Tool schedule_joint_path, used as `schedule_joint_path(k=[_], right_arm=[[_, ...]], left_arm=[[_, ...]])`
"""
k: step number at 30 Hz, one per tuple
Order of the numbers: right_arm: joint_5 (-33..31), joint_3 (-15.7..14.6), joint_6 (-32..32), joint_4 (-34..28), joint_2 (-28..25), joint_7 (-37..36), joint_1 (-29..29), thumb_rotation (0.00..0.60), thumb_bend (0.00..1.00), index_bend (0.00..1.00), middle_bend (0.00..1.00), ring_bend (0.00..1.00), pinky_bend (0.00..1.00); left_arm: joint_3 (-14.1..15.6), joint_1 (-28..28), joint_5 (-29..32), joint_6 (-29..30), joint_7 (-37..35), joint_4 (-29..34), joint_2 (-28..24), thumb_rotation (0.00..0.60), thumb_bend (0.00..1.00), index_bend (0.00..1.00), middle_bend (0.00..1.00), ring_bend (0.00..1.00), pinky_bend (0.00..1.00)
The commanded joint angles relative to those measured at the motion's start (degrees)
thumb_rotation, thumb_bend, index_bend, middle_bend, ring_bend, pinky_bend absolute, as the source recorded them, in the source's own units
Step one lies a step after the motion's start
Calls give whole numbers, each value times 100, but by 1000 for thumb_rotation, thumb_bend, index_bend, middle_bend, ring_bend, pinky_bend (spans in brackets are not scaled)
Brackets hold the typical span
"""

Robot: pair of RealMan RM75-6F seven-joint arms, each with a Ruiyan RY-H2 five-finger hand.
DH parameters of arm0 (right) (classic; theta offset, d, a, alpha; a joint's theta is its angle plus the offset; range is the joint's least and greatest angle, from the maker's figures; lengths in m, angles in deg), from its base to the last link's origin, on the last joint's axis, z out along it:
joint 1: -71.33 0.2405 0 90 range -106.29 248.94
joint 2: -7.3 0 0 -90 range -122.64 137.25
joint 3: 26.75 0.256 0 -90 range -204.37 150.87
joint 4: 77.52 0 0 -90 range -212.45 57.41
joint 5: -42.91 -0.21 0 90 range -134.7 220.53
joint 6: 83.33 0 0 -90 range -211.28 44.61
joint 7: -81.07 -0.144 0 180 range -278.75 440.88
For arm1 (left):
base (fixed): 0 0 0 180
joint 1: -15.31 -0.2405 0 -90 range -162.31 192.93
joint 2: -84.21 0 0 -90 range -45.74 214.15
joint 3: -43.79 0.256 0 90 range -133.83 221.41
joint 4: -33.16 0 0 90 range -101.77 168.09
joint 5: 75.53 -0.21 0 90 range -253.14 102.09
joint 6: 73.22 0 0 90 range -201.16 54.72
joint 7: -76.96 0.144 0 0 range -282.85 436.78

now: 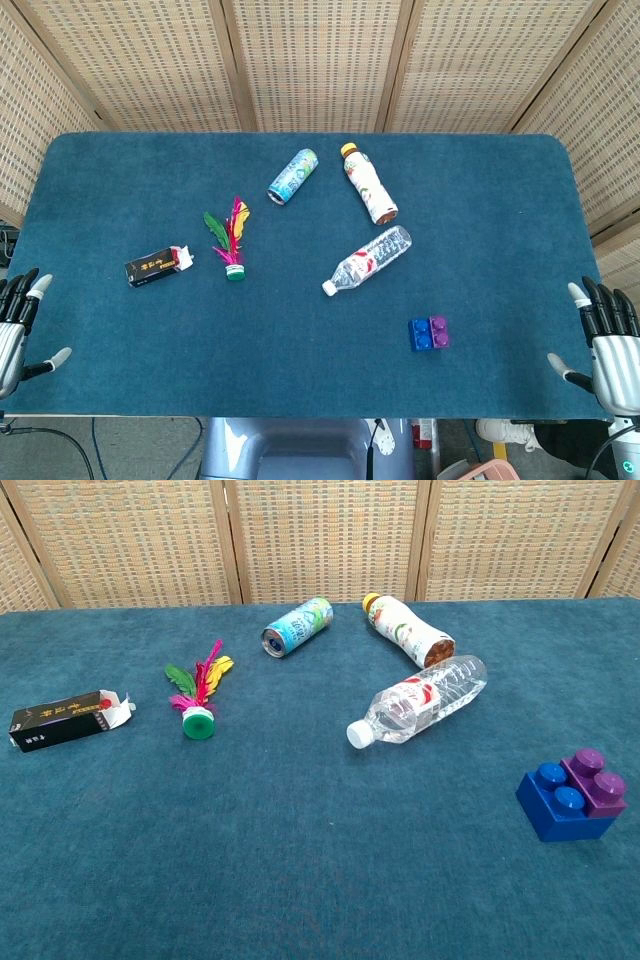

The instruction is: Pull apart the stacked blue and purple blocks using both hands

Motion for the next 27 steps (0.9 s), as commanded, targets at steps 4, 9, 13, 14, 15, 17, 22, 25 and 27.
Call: schedule_joint_path(k=[4,9,13,14,15,17,22,25,27], right_arm=[[24,-46,-117,1,3,27,45,600,0,0,0,0,0],[207,-179,-727,-36,1,-117,372,600,0,0,0,0,0],[344,-245,-1390,-4,-18,-230,783,600,0,0,0,0,0],[364,-267,-1608,-11,-23,-276,911,600,0,0,0,0,0],[365,-276,-1757,-18,-25,-302,1000,600,0,0,0,0,0],[357,-273,-2002,-13,6,-326,1162,600,0,0,0,0,0],[230,-237,-2510,73,193,-197,1500,600,0,26,43,0,0],[93,-233,-2773,42,258,-24,1635,600,0,60,80,0,0],[22,-245,-2900,-12,278,22,1693,600,0,81,108,0,0]], left_arm=[[-26,7,29,-6,40,-9,19,600,0,0,0,0,0],[-83,62,175,-128,129,-56,76,600,0,0,0,0,0],[-108,96,254,-198,215,-81,130,600,0,0,0,0,0],[-116,101,279,-210,243,-82,142,600,0,0,0,0,0],[-122,102,291,-209,265,-83,150,600,0,0,0,0,0],[-135,102,308,-198,306,-85,166,600,0,0,0,0,0],[-138,99,319,-182,385,-73,194,600,0,0,0,0,0],[-135,110,331,-208,421,-73,206,600,0,0,0,0,0],[-135,117,339,-224,428,-75,211,600,0,0,0,0,0]])
